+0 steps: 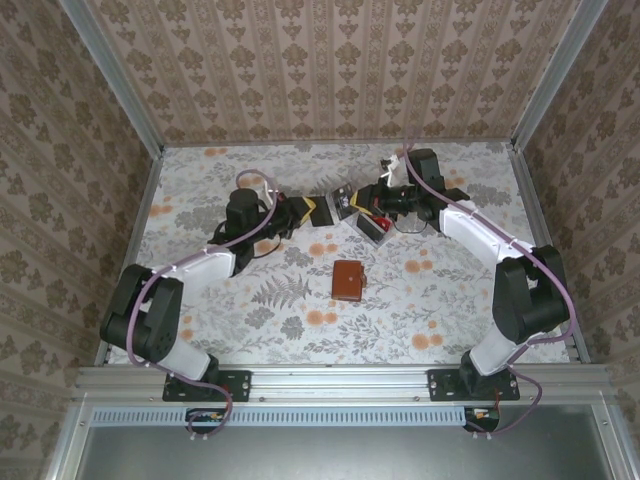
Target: Put the credit cards into the card holder
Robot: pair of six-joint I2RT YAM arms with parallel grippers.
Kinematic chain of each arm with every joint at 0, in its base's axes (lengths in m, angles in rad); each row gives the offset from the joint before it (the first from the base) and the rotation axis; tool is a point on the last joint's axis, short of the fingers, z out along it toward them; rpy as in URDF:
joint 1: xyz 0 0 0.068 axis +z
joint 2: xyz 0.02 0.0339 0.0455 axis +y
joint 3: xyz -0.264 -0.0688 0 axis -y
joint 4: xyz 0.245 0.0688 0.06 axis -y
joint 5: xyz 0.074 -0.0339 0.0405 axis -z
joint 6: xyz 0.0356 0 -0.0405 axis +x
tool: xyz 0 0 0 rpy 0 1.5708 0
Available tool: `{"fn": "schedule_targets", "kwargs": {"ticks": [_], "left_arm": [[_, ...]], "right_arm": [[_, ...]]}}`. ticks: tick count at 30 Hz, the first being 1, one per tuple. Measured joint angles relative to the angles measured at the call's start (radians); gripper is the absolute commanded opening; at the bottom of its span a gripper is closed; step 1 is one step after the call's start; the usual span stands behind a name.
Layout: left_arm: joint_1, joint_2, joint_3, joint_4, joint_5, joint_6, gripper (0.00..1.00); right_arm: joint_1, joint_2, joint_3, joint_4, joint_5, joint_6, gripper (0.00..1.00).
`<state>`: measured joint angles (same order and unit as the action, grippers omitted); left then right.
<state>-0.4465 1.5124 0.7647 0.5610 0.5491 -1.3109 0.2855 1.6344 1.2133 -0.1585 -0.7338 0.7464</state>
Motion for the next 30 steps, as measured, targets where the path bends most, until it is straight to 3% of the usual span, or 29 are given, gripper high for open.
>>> {"fn": "schedule_targets", "kwargs": {"ticks": [9, 14, 24, 30], "left_arm": [[0.015, -0.048, 0.003, -0.305, -0.076, 0.141, 0.00], [0.015, -0.081, 0.024, -0.385, -0.102, 0.194, 0.00], [0.016, -0.085, 0.028, -0.417, -0.106, 0.222, 0.00], [0.016, -0.085, 0.028, -0.420, -0.109, 0.228, 0.00]], "right_arm": [[0.025, 0.082, 0.174, -0.343, 0.337, -0.494, 0.11], [0.087, 0.171, 0.195, -0.424, 0.534, -0.703, 0.08], [0.193, 0.220, 0.185, -0.392, 0.804, -0.986, 0.05], [0.193, 0.242, 0.149, -0.354, 0.864, -1.051, 0.05]]}}
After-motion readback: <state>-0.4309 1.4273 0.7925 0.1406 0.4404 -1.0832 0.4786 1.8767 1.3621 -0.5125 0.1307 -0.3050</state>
